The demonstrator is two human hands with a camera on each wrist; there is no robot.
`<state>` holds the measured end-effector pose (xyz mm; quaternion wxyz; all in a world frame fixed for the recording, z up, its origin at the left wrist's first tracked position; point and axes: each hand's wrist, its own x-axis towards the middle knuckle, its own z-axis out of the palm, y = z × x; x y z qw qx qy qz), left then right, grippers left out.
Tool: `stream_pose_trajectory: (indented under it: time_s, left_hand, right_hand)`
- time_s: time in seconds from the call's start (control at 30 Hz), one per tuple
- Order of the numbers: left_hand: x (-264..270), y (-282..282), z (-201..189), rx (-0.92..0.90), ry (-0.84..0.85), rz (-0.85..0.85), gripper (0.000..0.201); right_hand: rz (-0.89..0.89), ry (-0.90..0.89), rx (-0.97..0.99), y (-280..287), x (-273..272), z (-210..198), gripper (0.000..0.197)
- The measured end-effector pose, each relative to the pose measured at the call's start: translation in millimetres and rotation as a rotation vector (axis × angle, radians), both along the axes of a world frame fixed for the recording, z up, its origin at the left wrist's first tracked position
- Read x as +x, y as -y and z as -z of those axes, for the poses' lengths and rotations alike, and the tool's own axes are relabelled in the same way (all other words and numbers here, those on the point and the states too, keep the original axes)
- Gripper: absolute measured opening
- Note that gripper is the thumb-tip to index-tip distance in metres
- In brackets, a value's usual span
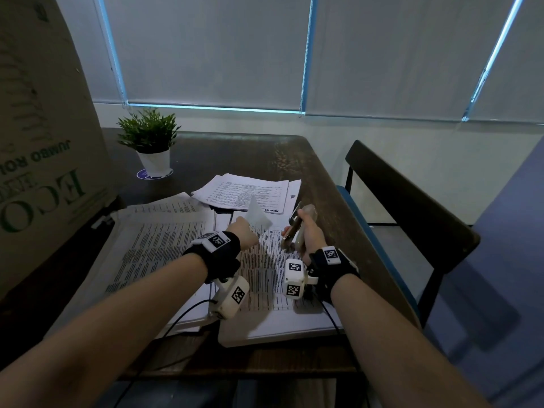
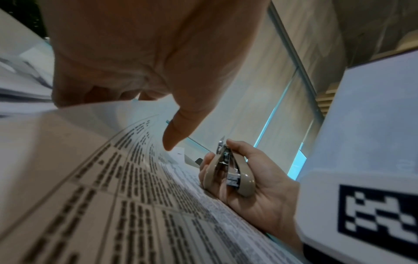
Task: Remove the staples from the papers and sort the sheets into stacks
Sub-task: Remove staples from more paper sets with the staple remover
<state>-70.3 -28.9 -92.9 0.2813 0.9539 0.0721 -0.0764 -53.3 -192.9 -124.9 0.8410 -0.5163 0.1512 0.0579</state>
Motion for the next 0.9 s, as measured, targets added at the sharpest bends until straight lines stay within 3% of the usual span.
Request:
stream_pose_trajectory:
  time_s: [0.13, 0.2, 0.3, 0.4, 0.53, 0.63, 0.8, 0.9]
  left_hand:
    - [-2.5, 4.4, 1.9, 0.025, 0.035, 0.042, 0.043]
    - [-3.2, 7.2, 2.7, -0.014, 0.107, 0.033, 0.052]
    - [-2.9, 7.4, -1.4, -0.242, 0.284, -0.059, 0.053]
    - [3.4, 1.4, -4.6, -0.383, 0.266, -0.086, 0.037]
    - [6.8, -13.2, 3.9, -0.512, 0.284, -0.116, 0.025]
    - [6.5, -20.6, 5.6, -0.594, 0.325, -0.119, 0.023]
    - [-4.5, -11.3, -3.1, -0.464, 0.319, -0.020, 0.050]
    - [-9.0, -5.7, -3.0, -0.287, 0.280, 0.081, 0.068]
  right_hand:
    - [-0.006, -0.012, 0.019, 0.9, 2.1, 0.4, 0.034]
    - [0.002, -0.016, 0.027, 1.3, 3.2, 1.2, 0.035]
    - [0.017, -0.023, 0.065, 0.5, 3.2, 1.5, 0.033]
    - [0.035, -0.058, 0.053, -1.3, 4.7, -3.5, 0.033]
    - [0.172, -0.008, -0.309, 12.9, 8.6, -13.7, 0.042]
    - [0.175, 0.084, -0.511, 36.2, 8.2, -25.5, 0.045]
    - [0.079, 0.095, -0.566, 44.5, -1.6, -30.2, 0.045]
    - [-0.108, 0.050, -0.285, 23.8, -7.6, -19.1, 0.040]
